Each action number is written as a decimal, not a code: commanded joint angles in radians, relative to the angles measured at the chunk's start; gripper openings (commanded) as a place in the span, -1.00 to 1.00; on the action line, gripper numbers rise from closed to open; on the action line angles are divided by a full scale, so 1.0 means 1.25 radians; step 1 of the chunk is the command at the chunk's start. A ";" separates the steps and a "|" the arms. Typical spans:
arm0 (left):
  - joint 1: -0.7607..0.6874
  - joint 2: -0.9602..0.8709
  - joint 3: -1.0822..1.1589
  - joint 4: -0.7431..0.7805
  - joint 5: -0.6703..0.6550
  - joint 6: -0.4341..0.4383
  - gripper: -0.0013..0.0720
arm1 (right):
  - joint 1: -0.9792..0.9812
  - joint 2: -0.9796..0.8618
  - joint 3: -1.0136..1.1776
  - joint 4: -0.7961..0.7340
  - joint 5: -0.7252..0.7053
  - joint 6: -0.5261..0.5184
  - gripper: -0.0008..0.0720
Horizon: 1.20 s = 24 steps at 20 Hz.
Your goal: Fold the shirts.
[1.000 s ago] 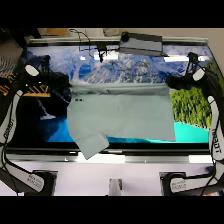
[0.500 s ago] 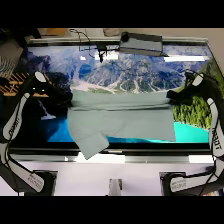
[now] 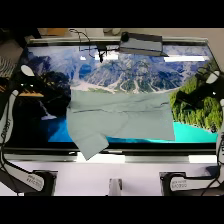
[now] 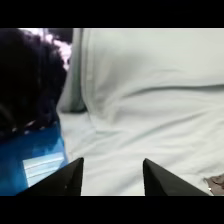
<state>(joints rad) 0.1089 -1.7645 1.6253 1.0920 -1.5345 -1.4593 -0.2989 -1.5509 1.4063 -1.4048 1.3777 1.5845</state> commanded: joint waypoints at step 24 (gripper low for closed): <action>-0.125 0.368 -0.851 -0.213 0.358 0.047 -0.88 | -0.078 0.258 -0.425 -0.004 0.038 -0.081 0.42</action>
<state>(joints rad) -0.0296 -1.3048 0.5648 0.8291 -1.1107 -1.4067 -0.3969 -1.2289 0.9382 -1.3800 1.4387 1.5009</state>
